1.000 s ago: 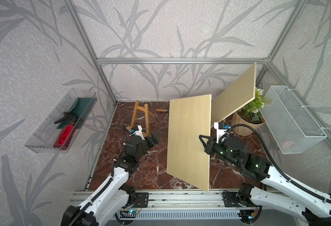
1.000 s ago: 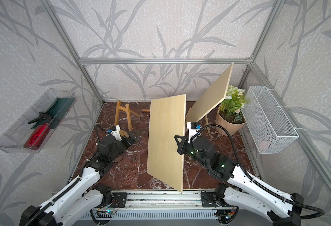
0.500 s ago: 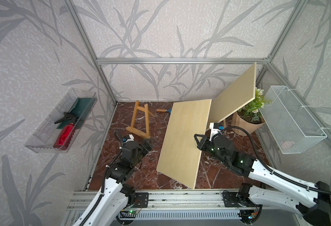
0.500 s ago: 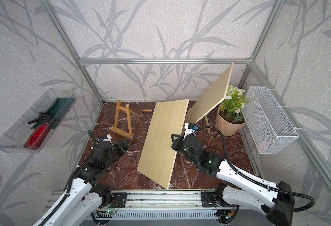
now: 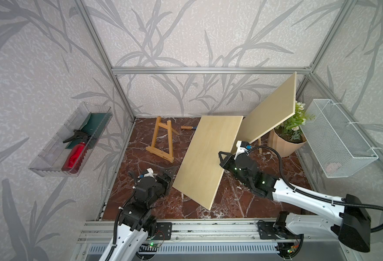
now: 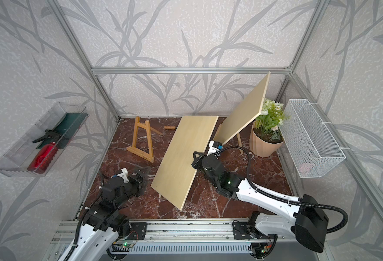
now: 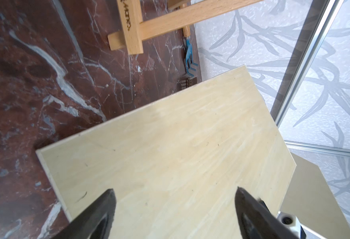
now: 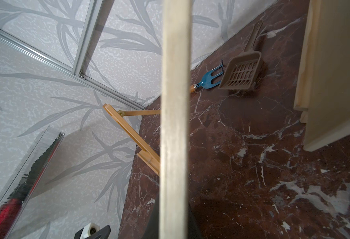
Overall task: Disassemble the easel
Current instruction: Place the drawing board at the center of the board.
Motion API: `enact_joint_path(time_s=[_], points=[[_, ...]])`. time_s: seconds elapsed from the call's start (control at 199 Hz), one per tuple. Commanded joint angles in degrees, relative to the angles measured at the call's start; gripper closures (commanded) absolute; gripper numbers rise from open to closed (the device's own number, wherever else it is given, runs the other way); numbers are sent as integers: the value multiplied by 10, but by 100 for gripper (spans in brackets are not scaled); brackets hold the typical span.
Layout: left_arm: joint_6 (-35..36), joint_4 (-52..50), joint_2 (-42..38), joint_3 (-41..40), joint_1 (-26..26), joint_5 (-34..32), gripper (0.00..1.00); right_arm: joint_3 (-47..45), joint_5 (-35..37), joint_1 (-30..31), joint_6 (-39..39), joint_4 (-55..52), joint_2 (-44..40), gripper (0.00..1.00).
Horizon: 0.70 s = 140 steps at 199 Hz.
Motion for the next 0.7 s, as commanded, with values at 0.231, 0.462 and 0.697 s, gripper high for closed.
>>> enact_joint_path(time_s=[0.231, 0.462, 0.697], points=[[-90, -69, -39, -21, -49, -2, 11, 42, 64, 0, 16, 141, 19, 100], [-140, 36, -35, -94, -76, 18, 11, 33, 70, 0, 33, 179, 39, 100], [-138, 100, 21, -100, -90, 27, 11, 28, 71, -2, 51, 204, 59, 100]])
